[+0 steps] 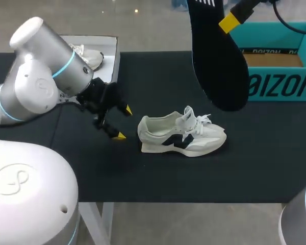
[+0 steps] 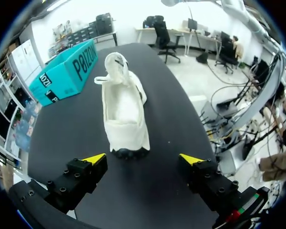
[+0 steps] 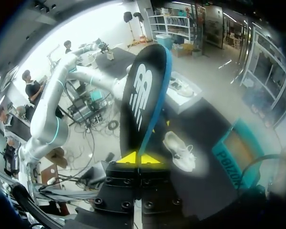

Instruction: Take the shoe out of the shoebox, open the shoe tongue, remove and reinsert the insole, then place the shoe into the shoebox

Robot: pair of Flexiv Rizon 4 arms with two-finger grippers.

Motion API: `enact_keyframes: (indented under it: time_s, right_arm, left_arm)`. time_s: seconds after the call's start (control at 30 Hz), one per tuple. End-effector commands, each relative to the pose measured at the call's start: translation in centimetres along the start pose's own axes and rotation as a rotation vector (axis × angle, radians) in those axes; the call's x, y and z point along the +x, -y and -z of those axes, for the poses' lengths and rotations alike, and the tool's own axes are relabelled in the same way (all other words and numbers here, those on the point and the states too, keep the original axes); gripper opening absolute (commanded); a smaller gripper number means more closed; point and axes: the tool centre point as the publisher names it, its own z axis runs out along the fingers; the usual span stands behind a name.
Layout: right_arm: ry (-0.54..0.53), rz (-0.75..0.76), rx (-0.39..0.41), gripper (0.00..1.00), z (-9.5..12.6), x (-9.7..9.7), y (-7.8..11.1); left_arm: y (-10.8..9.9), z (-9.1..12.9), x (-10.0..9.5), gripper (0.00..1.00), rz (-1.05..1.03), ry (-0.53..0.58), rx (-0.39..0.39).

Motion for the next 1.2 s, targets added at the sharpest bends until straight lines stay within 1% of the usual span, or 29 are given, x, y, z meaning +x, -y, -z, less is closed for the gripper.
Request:
enact_keyframes:
  time_s: [0.03, 0.17, 0.3, 0.43, 0.53, 1.13, 1.2]
  right_arm:
    - [-0.001, -0.001, 0.004, 0.0, 0.0, -0.1, -0.1]
    - [-0.001, -0.001, 0.004, 0.0, 0.0, -0.1, -0.1]
    - [-0.001, -0.001, 0.004, 0.0, 0.0, -0.1, -0.1]
    - [-0.001, -0.001, 0.004, 0.0, 0.0, -0.1, -0.1]
    - [-0.001, -0.001, 0.004, 0.0, 0.0, -0.1, -0.1]
    - [-0.001, -0.001, 0.004, 0.0, 0.0, -0.1, -0.1]
    - [0.01, -0.014, -0.003, 0.0, 1.2, 0.0, -0.1]
  left_arm:
    - [0.9, 0.2, -0.7, 1.0, -0.017, -0.015, -0.253]
    - [1.2, 0.5, -0.7, 1.0, -0.021, -0.022, -0.269]
    - [1.4, 1.1, -0.9, 1.0, -0.026, -0.006, -0.286]
    - [2.1, 1.7, -0.7, 1.0, -0.035, 0.007, -0.314]
    - [2.3, 1.9, -0.6, 1.0, -0.024, 0.014, -0.345]
    - [2.2, 1.8, -0.6, 1.0, -0.01, 0.008, -0.34]
    - [2.2, 1.8, -0.6, 1.0, -0.01, 0.008, -0.34]
